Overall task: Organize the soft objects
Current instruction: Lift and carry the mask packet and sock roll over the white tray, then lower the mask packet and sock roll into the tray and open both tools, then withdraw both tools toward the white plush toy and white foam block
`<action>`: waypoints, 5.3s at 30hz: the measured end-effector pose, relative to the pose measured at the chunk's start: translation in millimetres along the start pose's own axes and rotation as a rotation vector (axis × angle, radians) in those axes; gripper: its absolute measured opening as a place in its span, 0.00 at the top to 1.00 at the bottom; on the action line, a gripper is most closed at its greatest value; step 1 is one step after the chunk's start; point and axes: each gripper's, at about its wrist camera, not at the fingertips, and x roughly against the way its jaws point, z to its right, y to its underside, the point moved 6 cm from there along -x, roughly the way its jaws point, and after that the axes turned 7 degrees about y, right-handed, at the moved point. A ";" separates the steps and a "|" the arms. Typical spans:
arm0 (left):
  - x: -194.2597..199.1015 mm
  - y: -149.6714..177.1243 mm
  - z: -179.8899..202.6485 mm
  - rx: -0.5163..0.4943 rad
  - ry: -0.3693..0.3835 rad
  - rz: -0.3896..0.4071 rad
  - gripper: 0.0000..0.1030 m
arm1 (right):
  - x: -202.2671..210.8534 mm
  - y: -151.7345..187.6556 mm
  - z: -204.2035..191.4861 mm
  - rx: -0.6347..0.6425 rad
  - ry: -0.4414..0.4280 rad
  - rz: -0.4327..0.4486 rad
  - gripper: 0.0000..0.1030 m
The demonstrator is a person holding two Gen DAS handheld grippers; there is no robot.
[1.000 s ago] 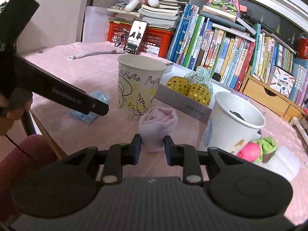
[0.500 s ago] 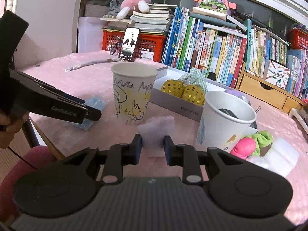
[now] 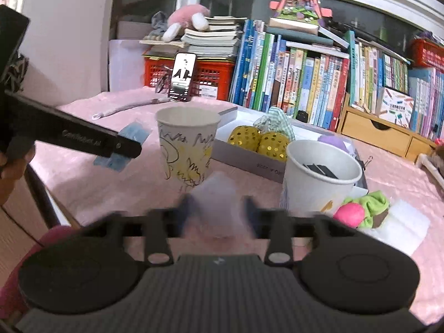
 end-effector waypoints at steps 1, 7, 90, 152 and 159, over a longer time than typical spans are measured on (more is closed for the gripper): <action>-1.6 1.0 0.1 0.003 0.002 -0.006 0.66 | -4.0 0.4 -0.7 -0.001 0.002 -0.004 0.22; -7.7 6.1 -2.1 0.013 -0.002 -0.023 0.66 | -21.9 5.6 -14.5 0.029 -0.020 -0.051 0.32; -241.6 -164.1 -7.5 0.084 0.103 -0.370 0.46 | -204.8 -104.6 147.5 -0.346 -0.020 -0.429 0.29; 24.6 -21.4 188.4 -0.250 0.456 -0.008 0.19 | 31.2 -31.0 216.0 -0.443 0.128 -0.174 0.14; 13.3 10.8 221.1 -0.322 0.446 -0.004 0.20 | 30.9 -13.7 229.2 -0.482 0.153 -0.157 0.14</action>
